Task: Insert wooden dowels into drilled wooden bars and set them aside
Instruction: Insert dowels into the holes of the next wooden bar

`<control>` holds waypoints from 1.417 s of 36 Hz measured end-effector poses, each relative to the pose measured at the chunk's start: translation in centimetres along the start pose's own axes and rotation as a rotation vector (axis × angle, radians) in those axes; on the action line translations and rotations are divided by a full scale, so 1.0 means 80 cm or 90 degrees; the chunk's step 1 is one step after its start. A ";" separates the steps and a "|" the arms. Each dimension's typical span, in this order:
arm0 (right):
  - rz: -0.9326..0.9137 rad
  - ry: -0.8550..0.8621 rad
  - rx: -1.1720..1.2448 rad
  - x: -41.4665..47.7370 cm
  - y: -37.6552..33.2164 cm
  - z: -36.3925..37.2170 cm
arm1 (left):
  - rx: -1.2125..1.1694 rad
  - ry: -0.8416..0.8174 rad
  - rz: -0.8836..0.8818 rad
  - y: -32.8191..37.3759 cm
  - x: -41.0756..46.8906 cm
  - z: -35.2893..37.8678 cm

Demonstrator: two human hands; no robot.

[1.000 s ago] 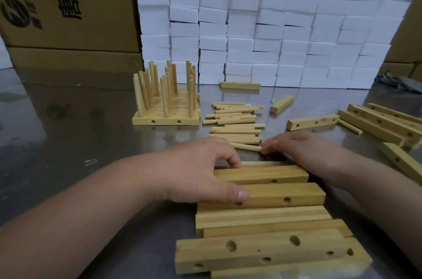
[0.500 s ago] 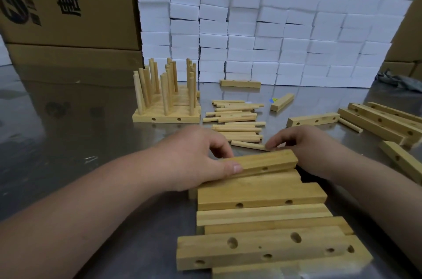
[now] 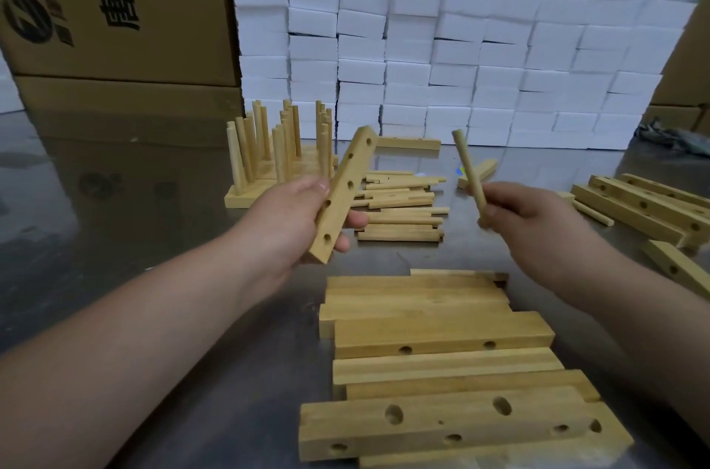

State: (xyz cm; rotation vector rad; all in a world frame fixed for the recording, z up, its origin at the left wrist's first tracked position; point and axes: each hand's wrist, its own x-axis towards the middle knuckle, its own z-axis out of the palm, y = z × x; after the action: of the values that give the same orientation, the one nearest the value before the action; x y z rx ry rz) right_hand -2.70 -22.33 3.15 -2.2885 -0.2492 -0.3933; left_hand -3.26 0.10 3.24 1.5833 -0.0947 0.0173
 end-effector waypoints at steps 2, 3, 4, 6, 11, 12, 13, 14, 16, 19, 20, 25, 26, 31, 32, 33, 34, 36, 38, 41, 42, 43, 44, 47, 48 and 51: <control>-0.023 -0.019 -0.012 -0.004 -0.005 0.001 | 0.003 -0.004 -0.013 -0.002 0.002 -0.002; -0.030 -0.027 -0.013 -0.005 -0.007 0.001 | 0.003 -0.008 -0.015 -0.003 0.003 -0.002; -0.033 -0.033 -0.009 -0.006 -0.008 0.001 | 0.004 -0.013 -0.014 -0.004 0.004 -0.002; -0.039 -0.034 -0.001 -0.007 -0.009 -0.001 | 0.001 -0.020 -0.006 -0.004 0.006 -0.002; -0.060 -0.011 0.002 -0.008 -0.008 -0.002 | 0.017 -0.024 0.021 -0.006 0.007 -0.003; -0.061 -0.002 0.005 -0.007 -0.008 0.000 | 0.025 -0.029 0.027 -0.006 0.006 -0.004; -0.061 0.005 0.007 -0.007 -0.007 0.001 | 0.037 -0.038 0.034 -0.007 0.006 -0.004; -0.059 0.008 0.006 -0.006 -0.007 0.002 | 0.052 -0.049 0.043 -0.007 0.005 -0.004; -0.058 0.010 -0.009 -0.007 -0.006 0.004 | 0.084 -0.071 0.058 -0.009 0.005 -0.005; -0.069 0.012 -0.045 -0.007 -0.004 0.006 | 0.104 -0.089 0.071 -0.011 0.005 -0.003; -0.072 0.011 -0.052 -0.007 -0.004 0.007 | 0.106 -0.092 0.075 -0.012 0.005 -0.002; -0.115 0.045 -0.012 -0.009 -0.004 0.006 | 0.135 -0.078 0.089 -0.011 0.004 -0.002; -0.119 0.049 -0.009 -0.009 -0.005 0.006 | 0.141 -0.079 0.090 -0.010 0.004 -0.002; -0.116 0.024 -0.018 -0.008 -0.003 0.008 | 0.162 -0.080 0.097 -0.010 0.001 0.000; -0.122 0.023 -0.018 -0.009 -0.004 0.008 | 0.168 -0.077 0.101 -0.010 0.001 0.000; -0.130 0.022 -0.019 -0.009 -0.005 0.008 | 0.173 -0.073 0.105 -0.009 0.001 -0.001; -0.137 0.023 -0.021 -0.010 -0.005 0.008 | 0.176 -0.069 0.109 -0.009 0.001 -0.001; -0.148 0.024 -0.032 -0.010 -0.004 0.008 | 0.177 -0.068 0.111 -0.008 0.000 -0.001; -0.148 0.017 -0.050 -0.010 -0.002 0.010 | 0.180 -0.073 0.108 -0.008 0.000 0.000; -0.147 0.016 -0.070 -0.010 -0.001 0.012 | 0.179 -0.079 0.102 -0.007 -0.001 0.000; -0.151 0.020 -0.071 -0.011 -0.001 0.011 | 0.182 -0.080 0.105 -0.006 -0.001 0.000; -0.156 0.022 -0.070 -0.011 -0.001 0.011 | 0.190 -0.082 0.108 -0.006 -0.001 0.000; -0.163 0.021 -0.069 -0.012 -0.002 0.011 | 0.199 -0.084 0.111 -0.006 -0.002 0.000; -0.175 0.021 -0.076 -0.013 -0.003 0.009 | 0.210 -0.086 0.116 -0.004 -0.003 0.000; -0.178 0.024 -0.083 -0.013 -0.004 0.008 | 0.211 -0.085 0.119 -0.004 -0.003 0.000; -0.187 0.048 -0.126 -0.015 -0.007 0.007 | 0.219 -0.091 0.127 -0.001 -0.005 0.001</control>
State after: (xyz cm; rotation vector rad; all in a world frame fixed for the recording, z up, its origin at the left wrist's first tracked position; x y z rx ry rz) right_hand -3.85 -21.63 2.79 -2.4289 -0.5324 -0.6805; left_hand -3.68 0.06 3.09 1.9116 -0.3780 0.0800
